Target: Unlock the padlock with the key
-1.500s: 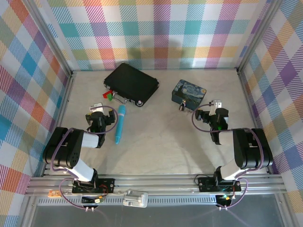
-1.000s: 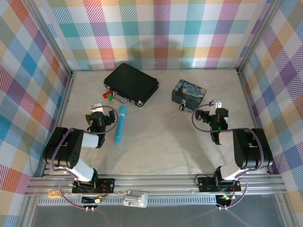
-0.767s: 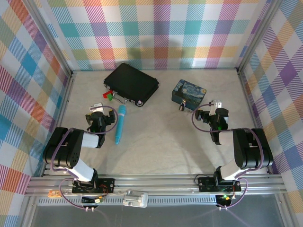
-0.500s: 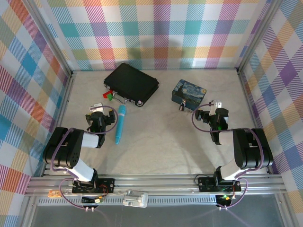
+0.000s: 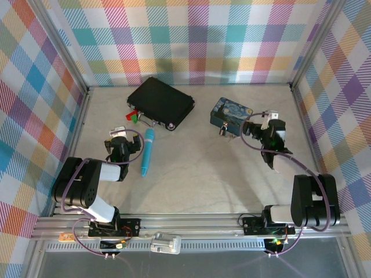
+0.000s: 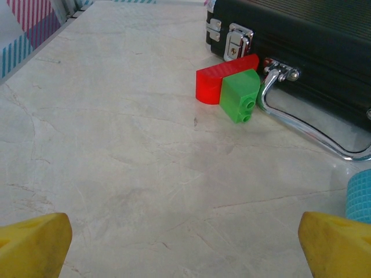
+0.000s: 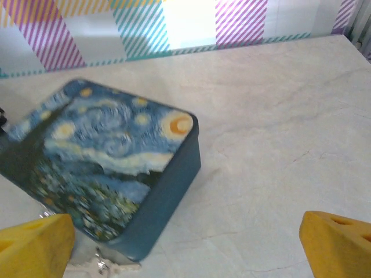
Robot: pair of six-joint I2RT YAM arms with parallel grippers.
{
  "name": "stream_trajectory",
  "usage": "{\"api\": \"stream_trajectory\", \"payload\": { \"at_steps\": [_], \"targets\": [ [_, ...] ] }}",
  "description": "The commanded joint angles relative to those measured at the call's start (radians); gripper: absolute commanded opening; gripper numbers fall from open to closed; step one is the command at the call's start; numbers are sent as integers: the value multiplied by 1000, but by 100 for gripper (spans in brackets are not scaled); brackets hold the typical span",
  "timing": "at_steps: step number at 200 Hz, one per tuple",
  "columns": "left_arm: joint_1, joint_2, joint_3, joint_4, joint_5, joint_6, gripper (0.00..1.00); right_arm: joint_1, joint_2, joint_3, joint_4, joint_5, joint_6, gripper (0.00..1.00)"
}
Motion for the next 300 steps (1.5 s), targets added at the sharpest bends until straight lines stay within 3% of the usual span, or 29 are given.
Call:
{"api": "stream_trajectory", "payload": {
  "at_steps": [1, 24, 52, 70, 109, 190, 217, 249, 300],
  "targets": [
    [-7, -97, 59, -129, -39, 7, 100, -9, 5, 120, -294, -38, 141, 99],
    [-8, -183, 167, -383, -45, -21, 100, -11, 76, 266, -479, -77, 256, 99],
    [-7, -192, 391, -737, -30, -163, 99, -11, 185, 411, -596, -190, 324, 99],
    [-7, -186, 481, -844, 32, -252, 99, -11, 254, 480, -645, -204, 346, 99],
    [-7, -228, 532, -866, 167, -411, 99, -10, 374, 583, -669, -248, 315, 99],
    [-14, -274, 557, -997, 374, -493, 99, -10, 629, 798, -769, -284, 184, 91],
    [-37, -265, 542, -996, 413, -501, 98, -11, 673, 835, -799, -337, 110, 80],
    [-88, -221, 570, -1013, 452, -491, 97, -8, 680, 823, -838, -395, 0, 58],
    [-212, -96, 633, -1031, 435, -471, 95, 53, 680, 808, -936, -446, -173, 52]
  ]
}}
